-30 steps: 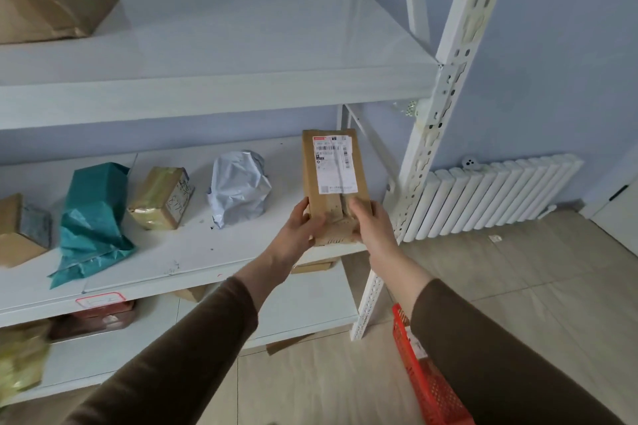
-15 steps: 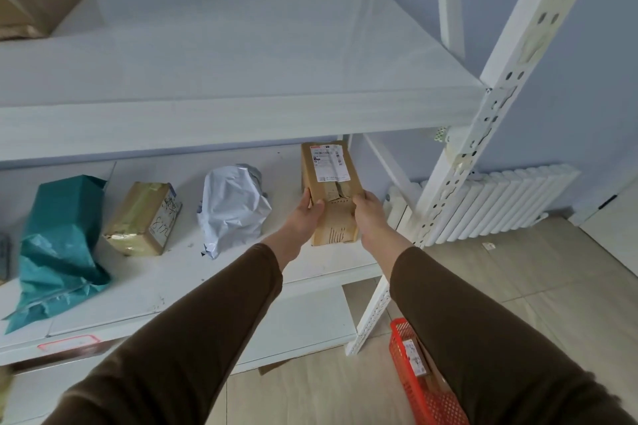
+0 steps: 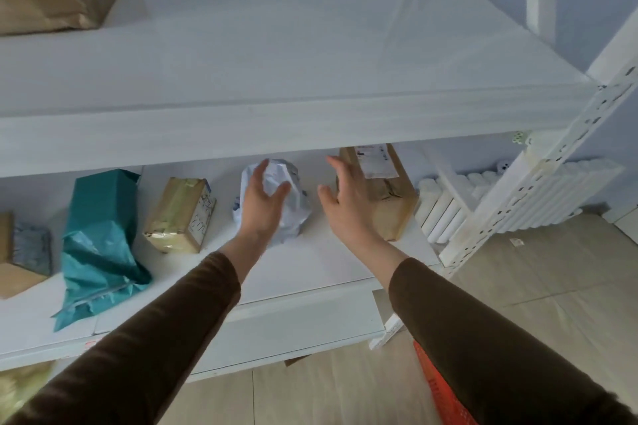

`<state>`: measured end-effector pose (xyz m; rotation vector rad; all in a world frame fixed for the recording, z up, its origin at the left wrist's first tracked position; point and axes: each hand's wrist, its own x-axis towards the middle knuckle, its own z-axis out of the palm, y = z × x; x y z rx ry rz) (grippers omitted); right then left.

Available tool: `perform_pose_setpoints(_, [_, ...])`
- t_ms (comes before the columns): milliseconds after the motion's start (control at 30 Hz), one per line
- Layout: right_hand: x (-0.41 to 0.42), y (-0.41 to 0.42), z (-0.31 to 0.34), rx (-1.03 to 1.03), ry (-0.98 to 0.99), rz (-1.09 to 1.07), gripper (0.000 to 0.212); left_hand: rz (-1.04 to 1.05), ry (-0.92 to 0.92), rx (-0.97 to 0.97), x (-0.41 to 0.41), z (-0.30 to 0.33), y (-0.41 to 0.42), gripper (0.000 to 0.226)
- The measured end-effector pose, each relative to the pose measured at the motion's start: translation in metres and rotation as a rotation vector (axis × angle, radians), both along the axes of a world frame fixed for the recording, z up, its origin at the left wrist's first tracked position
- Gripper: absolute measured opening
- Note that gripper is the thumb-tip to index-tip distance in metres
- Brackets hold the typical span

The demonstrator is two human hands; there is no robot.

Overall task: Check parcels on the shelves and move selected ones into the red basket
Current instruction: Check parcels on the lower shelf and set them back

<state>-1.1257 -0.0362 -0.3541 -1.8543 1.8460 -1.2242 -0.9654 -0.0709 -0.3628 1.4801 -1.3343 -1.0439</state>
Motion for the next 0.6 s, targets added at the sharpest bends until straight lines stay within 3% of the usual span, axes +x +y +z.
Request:
perform_pose_setpoints(167, [0.039, -0.043, -0.034, 0.483, -0.41, -0.068, 0.072, 0.136, 0.224, 0.398, 0.059, -0.027, -0.032, 0.08])
perform_pose_setpoints(267, [0.048, -0.054, -0.049, 0.649, -0.718, -0.095, 0.075, 0.042, 0.296, 0.563, 0.069, -0.042, -0.035, 0.065])
perform_pose_setpoints(467, [0.059, -0.032, -0.055, 0.682, -0.937, -0.028, 0.061, -0.048, 0.441, 0.547, 0.066, -0.048, -0.01, 0.035])
perform_pose_setpoints(600, [0.059, 0.016, -0.05, 0.639, -0.952, -0.002, 0.057, -0.02, 0.468, 0.511, 0.065, -0.037, 0.035, 0.035])
